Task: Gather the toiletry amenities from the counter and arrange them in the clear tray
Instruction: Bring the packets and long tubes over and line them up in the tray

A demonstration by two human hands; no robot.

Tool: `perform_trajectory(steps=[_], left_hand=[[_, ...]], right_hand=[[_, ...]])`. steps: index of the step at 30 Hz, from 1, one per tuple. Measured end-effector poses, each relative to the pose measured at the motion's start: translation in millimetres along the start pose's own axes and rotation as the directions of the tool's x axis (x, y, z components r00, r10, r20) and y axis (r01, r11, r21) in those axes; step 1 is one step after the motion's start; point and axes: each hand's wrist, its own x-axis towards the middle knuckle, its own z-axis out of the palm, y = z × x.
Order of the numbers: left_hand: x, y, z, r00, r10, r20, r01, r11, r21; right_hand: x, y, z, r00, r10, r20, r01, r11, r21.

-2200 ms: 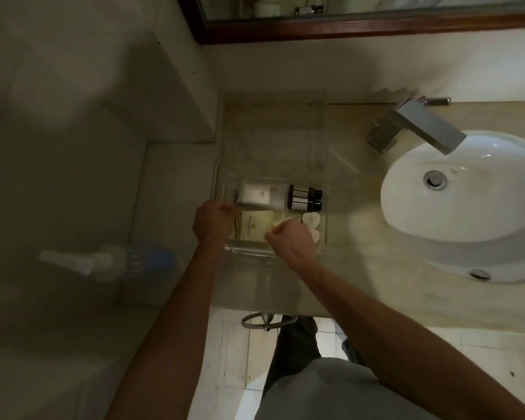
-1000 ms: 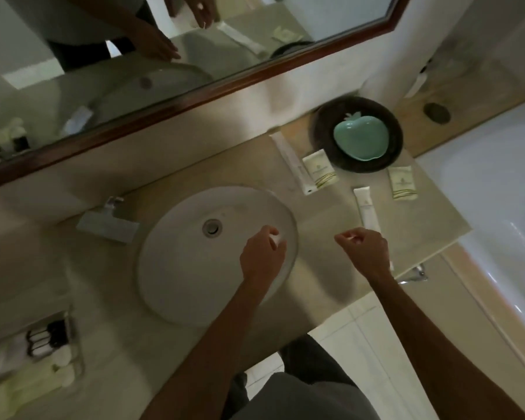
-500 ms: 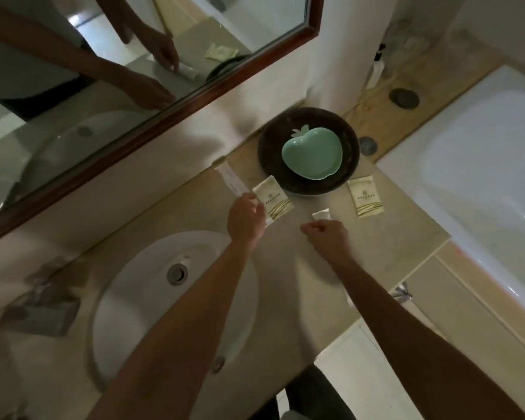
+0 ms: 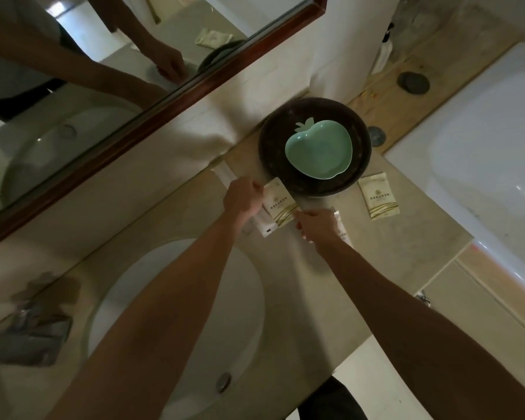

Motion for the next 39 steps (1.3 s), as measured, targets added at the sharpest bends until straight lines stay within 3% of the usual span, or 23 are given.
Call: perform_trajectory(steps=[4, 9, 13, 20, 24, 29, 32, 36, 39], left_hand=[[-46.8, 2.1, 2.1, 0.998, 0.021, -0.067, -0.021, 1.000, 0.004], [-113.6, -18.4, 30.9, 1.000, -0.008, 0.003, 0.008, 0.999, 0.041], [-137.1, -30.4, 51.3, 0.999, 0.019, 0.031, -0.021, 0.998, 0.064], [-140.0, -27.1, 50.8, 0.995, 0.087, -0.051, -0.082, 0.994, 0.077], [-123.0, 8.3, 52.0, 0.988, 0.143, -0.057, -0.140, 0.988, 0.059], [-92.2, 82.6, 81.4, 0.944, 0.326, -0.039, -0.326, 0.945, 0.020], [-67.1, 128.3, 97.6, 0.913, 0.408, -0.015, -0.404, 0.909, 0.104], [-32.2, 168.1, 113.7, 0.862, 0.507, -0.007, -0.499, 0.849, 0.176], [-11.8, 179.1, 124.7, 0.803, 0.596, 0.008, -0.577, 0.773, 0.266]], right_hand=[[-32.9, 18.2, -21.9, 1.000, -0.015, 0.007, 0.015, 1.000, -0.019], [-87.2, 75.2, -30.4, 0.998, 0.034, 0.061, -0.027, 0.994, -0.109], [-101.4, 102.2, -25.6, 0.999, 0.035, 0.001, -0.034, 0.962, -0.270], [-102.0, 94.3, -33.8, 0.990, -0.046, -0.135, -0.006, 0.931, -0.366], [-80.1, 74.8, -78.1, 0.954, -0.091, -0.287, -0.002, 0.952, -0.307], [-25.7, 56.3, -131.4, 0.894, -0.062, -0.443, -0.018, 0.985, -0.174], [-6.9, 47.3, -147.7, 0.877, -0.095, -0.470, -0.024, 0.970, -0.242], [3.5, 40.6, -151.3, 0.884, -0.209, -0.418, -0.028, 0.870, -0.493], [12.0, 41.1, -145.8, 0.874, -0.234, -0.426, -0.027, 0.852, -0.523]])
